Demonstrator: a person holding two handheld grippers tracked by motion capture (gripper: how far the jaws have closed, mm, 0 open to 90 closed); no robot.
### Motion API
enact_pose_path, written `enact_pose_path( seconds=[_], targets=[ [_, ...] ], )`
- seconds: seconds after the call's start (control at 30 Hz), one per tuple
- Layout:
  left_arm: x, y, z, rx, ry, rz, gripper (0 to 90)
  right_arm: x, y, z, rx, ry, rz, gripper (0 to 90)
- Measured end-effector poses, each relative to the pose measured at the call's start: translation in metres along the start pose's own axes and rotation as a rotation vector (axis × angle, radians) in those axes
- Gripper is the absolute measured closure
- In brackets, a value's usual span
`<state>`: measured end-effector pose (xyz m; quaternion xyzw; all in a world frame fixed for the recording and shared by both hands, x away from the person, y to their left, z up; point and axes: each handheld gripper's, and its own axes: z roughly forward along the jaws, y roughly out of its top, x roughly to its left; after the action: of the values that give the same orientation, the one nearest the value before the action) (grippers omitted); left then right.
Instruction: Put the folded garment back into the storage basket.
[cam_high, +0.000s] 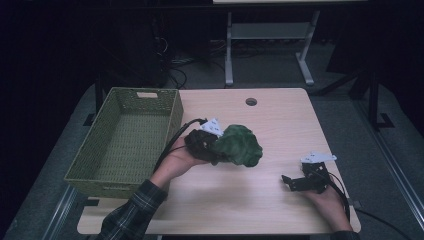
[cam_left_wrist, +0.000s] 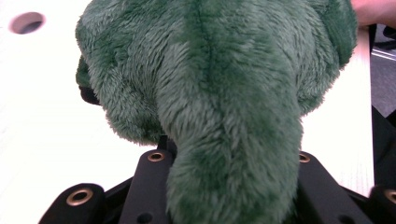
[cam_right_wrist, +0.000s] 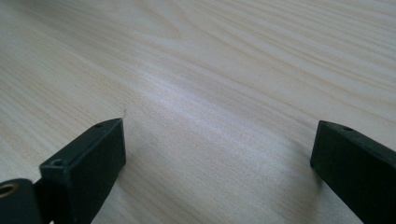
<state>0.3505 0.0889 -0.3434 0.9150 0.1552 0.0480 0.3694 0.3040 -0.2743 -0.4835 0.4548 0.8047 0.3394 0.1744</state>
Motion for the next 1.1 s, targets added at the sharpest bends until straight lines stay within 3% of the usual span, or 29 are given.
enact_pose_path(
  seconds=[0.07,0.5,1.1],
  targets=[
    [0.001,-0.001,-0.004,-0.004,0.006,-0.003,66.8,0.0,0.0,0.0,0.0,0.0,0.0,3.1],
    [0.026,-0.027,-0.071,-0.03,0.129,-0.063,66.7,0.0,0.0,0.0,0.0,0.0,0.0,3.1],
    [0.044,-0.065,-0.125,-0.023,0.254,-0.137,66.8,0.001,0.0,0.0,0.0,-0.008,0.01,2.7]
  ],
)
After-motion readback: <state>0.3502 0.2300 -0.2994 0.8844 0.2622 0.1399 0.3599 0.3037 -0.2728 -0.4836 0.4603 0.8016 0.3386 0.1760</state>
